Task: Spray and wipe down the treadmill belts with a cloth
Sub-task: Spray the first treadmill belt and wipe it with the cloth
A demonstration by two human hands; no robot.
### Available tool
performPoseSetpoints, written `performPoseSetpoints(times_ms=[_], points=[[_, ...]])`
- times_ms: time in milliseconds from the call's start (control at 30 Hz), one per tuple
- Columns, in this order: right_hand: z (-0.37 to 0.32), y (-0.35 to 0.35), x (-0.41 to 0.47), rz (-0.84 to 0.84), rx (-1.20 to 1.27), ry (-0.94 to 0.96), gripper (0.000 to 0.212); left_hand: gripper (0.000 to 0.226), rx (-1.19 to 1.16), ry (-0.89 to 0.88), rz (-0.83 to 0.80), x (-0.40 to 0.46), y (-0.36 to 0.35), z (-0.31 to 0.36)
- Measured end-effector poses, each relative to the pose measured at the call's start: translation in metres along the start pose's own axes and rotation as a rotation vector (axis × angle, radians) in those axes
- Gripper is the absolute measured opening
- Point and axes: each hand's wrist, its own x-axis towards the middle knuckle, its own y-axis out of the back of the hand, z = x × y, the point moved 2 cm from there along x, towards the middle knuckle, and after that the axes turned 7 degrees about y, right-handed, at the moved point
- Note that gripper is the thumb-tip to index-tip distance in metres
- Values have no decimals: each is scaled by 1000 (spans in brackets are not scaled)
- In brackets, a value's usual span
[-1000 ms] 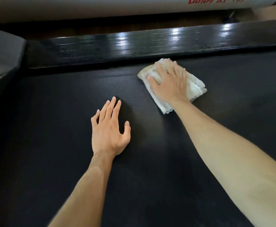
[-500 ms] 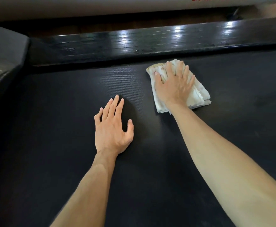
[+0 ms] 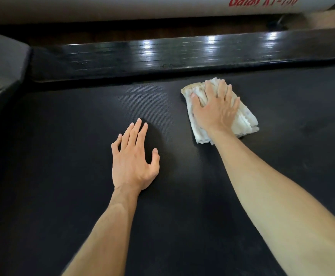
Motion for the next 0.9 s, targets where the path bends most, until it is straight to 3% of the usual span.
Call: performPoseSetpoints(times_ms=[100,200,367,700,900], points=[[-3,0,-12,-6,-12,233,61,71,-5,1,7,1,0,0],[8,5,-13,-123,-22,472,68,72,-6,-2,12,0,-1,0],[5,7,1,-44,-46,281,71,72,-16,-9,16,1,-2,-2],[17,11,-47,-135,-4,571,70,71,-24,-48,28,0,-3,-6],[19,7,-42,12,-13,354,66,72,-36,-44,45,1,-3,-5]])
